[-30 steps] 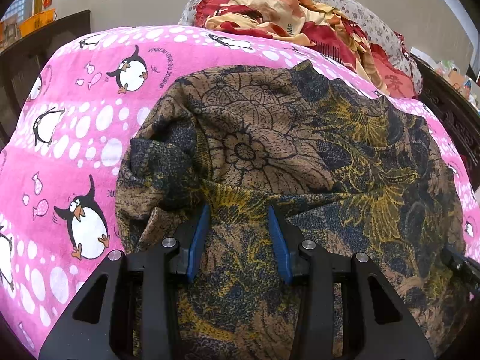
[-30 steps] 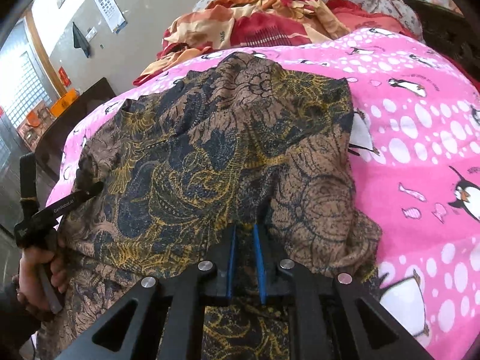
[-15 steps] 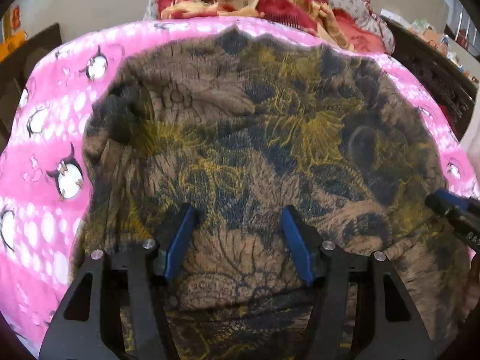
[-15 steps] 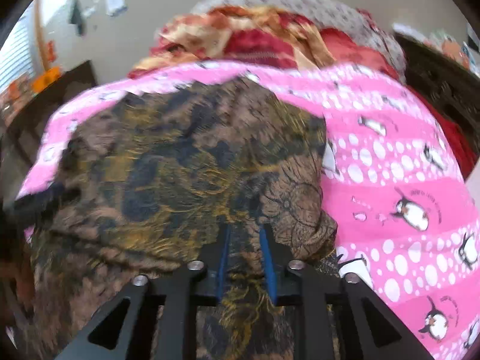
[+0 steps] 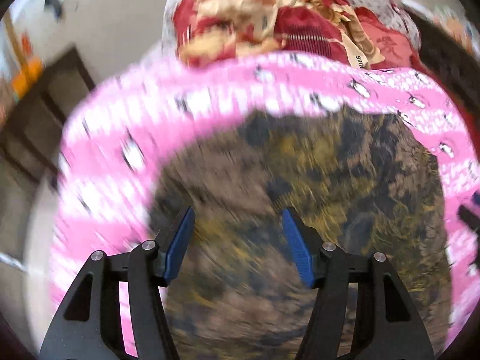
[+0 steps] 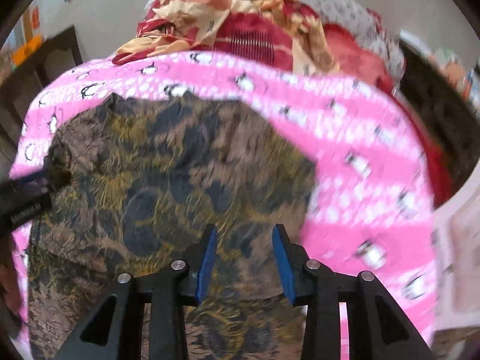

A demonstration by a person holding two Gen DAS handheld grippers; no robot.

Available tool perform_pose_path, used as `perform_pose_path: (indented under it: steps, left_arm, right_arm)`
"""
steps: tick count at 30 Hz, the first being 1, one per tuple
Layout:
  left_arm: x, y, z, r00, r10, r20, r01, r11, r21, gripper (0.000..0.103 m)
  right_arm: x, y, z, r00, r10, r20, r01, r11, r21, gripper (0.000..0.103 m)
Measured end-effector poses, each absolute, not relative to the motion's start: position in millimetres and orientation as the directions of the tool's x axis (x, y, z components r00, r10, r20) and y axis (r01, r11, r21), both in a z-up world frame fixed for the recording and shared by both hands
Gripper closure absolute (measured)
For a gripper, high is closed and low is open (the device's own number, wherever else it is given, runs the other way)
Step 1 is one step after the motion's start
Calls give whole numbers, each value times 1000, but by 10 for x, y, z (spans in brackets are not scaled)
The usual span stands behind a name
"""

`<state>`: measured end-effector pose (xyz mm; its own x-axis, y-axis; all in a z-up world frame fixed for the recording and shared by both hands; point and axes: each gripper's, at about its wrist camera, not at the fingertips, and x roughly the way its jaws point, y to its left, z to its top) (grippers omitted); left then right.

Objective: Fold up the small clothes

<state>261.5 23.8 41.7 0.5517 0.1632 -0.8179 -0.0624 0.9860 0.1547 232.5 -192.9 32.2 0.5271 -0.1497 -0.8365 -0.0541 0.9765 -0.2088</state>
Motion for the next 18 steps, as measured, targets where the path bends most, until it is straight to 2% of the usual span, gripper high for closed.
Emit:
perform_pose_path:
  steps: [2,5,7,12,16,18]
  left_arm:
    - [2670,272,649,590,197,-783,-35,975,219,42]
    - [2630,294,1022,687,248,-683,-8,942,335,42]
    - [2583,315,1263,735,238,-635,21,928,372,42]
    - [2637,399,1881,791,221,-570,8,928,371,42]
    - [2670,456,2244,811,231,-538,-29,934,357,42]
    - [2663,478,2350,818,225,-529,-40,940,339,42]
  right_arm:
    - [2364,-1871,487,541,-178,-822,-65,966,-252,67]
    - [2380,-1727,821,614,-269,-742,-67,919,-388,67]
    - [2433,-1644,1094,653,-338,-678,-50,874,-483,67]
    - [2538,-1529,1858,728,-380,-570,-29,814,-580,67]
    - [2561,-1454,2405,758,-382,-529,-11,803,-596,63]
    - [2565,-1414,2533,764,-358,-537,-20,818,-575,62]
